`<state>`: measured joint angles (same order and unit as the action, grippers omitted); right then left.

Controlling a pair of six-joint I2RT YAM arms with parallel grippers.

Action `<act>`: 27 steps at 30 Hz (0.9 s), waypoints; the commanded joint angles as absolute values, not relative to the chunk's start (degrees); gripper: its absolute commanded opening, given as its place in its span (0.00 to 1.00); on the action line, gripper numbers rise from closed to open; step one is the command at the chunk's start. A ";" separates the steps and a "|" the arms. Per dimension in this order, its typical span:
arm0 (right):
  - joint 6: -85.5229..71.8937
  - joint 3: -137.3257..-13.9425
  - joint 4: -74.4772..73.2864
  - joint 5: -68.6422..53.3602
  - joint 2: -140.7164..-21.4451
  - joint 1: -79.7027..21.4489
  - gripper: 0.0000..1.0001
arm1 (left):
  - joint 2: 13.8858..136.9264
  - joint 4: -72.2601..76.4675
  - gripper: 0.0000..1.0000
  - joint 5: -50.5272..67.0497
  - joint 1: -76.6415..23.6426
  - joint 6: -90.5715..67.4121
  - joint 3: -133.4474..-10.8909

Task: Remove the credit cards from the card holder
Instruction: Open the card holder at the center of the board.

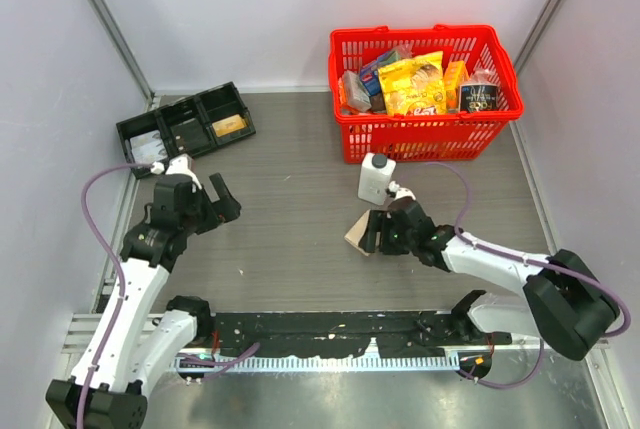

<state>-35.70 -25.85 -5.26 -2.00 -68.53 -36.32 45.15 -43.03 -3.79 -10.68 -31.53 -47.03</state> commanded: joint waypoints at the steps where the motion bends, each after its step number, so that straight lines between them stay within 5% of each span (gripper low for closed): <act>1: -38.58 -28.12 -1.14 4.38 -72.77 -44.18 0.69 | 40.43 -34.99 1.00 8.51 -10.28 -38.13 -41.14; 13: -42.88 -30.16 -8.35 18.35 -66.19 -49.48 0.75 | 49.03 -26.91 1.00 7.83 -22.91 -41.84 -38.41; 27: -55.37 -13.54 10.97 7.74 -56.95 -35.51 0.57 | 86.37 -8.18 0.94 13.96 -37.88 -31.65 -56.15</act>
